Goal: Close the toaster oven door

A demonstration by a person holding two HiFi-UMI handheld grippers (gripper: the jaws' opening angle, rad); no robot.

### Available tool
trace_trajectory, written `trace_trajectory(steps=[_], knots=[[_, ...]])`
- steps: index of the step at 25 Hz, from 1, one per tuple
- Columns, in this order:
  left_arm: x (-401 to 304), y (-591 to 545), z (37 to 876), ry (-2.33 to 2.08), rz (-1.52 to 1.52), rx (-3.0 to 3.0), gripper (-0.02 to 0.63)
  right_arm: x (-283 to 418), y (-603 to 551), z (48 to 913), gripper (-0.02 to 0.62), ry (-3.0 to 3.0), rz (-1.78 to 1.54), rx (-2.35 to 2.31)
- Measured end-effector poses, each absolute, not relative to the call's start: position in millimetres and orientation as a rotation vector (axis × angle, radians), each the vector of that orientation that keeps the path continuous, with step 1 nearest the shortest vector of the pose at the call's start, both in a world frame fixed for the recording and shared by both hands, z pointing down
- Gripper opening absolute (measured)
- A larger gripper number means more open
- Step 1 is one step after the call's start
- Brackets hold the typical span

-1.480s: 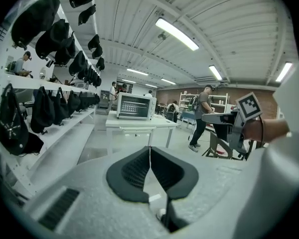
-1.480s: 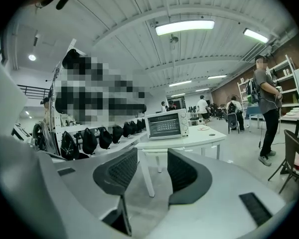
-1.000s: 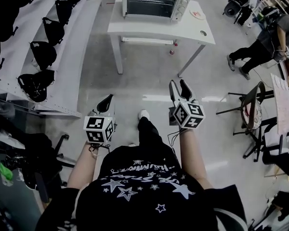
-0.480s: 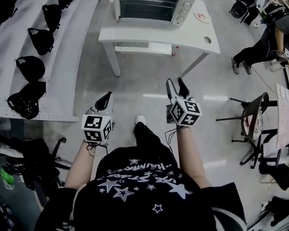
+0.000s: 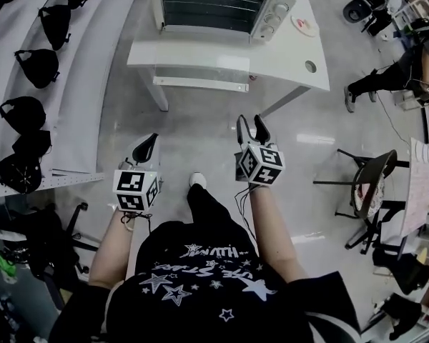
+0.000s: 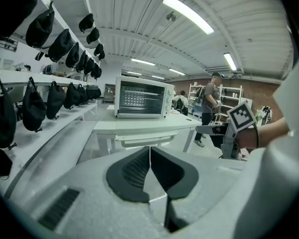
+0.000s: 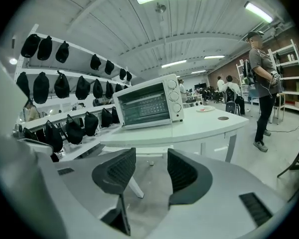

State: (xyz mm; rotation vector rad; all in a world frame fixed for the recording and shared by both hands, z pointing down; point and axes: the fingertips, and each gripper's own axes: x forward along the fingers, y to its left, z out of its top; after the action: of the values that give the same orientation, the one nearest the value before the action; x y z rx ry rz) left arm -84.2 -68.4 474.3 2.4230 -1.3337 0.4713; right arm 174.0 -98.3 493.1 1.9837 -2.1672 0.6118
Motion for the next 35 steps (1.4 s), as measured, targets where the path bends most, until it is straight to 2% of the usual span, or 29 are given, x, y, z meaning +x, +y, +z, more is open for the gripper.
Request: trace_trajectory(steps=[21, 35], knots=[[-82, -134, 543, -1.403, 0.49, 2.258, 0.023, 185, -197, 596, 0.167, -2.047, 0.624, 1.97], [-76, -146, 552, -1.412, 0.508, 2.228, 0.023, 186, -227, 602, 0.125, -2.064, 0.528, 1.977]])
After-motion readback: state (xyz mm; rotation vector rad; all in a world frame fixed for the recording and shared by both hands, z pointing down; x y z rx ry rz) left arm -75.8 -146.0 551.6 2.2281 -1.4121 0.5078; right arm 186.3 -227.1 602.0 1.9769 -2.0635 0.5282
